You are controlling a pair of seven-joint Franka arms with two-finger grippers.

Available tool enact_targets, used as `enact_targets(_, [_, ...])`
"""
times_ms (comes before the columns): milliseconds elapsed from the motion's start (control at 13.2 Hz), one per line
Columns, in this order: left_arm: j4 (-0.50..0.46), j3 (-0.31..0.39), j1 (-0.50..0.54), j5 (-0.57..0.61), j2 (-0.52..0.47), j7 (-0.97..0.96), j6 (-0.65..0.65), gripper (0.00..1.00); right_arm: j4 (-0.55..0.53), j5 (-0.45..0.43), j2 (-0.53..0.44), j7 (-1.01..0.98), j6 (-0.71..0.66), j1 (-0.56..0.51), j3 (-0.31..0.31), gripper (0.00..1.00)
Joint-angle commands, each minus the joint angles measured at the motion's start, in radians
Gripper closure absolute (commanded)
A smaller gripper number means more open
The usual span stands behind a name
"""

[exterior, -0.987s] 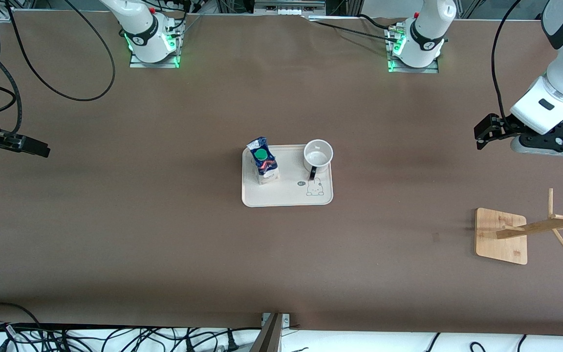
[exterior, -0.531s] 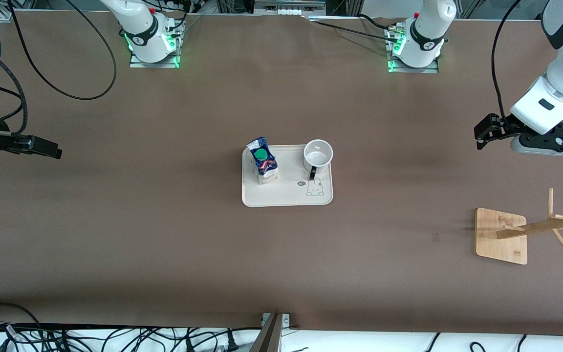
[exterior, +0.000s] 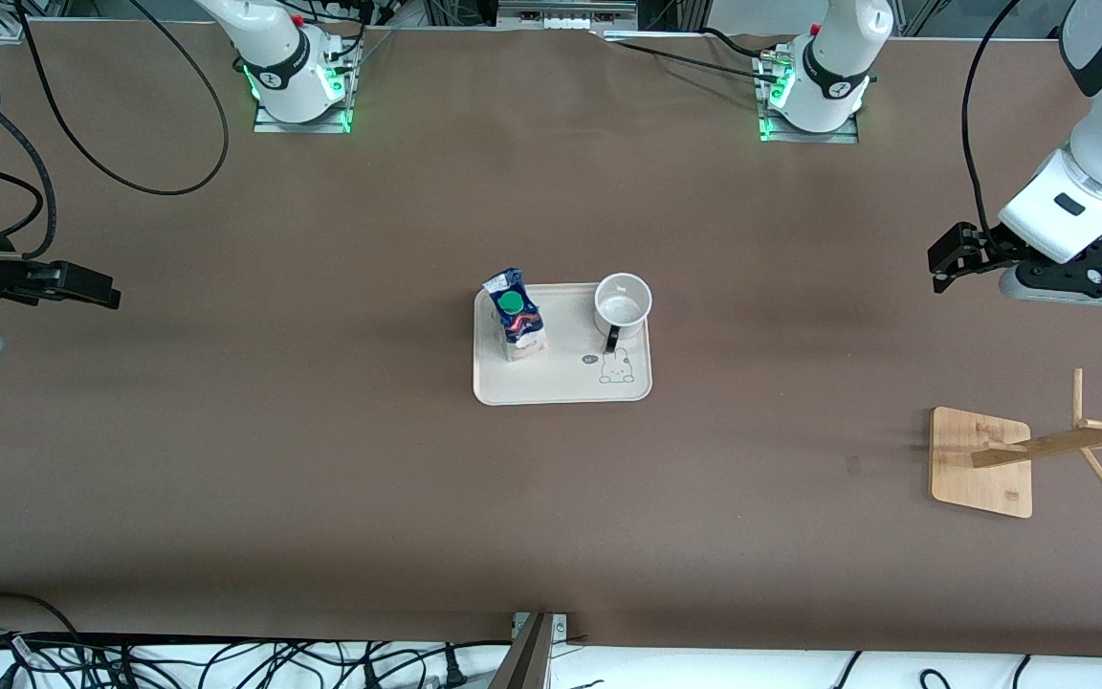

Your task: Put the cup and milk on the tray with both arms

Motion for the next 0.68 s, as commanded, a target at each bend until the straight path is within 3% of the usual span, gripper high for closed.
enact_targets(0, [0.019,0.004,-0.004,-0.015,0.001,-0.002,-0.02,0.0,-0.011,0.011,-0.013,-0.017,0.027,-0.018,0.018,0.0])
enact_targets(607, [0.019,0.004,-0.004,-0.015,0.001,-0.002,-0.02,0.0,-0.011,-0.03,-0.011,-0.079,0.052,-0.015,0.021,0.0])
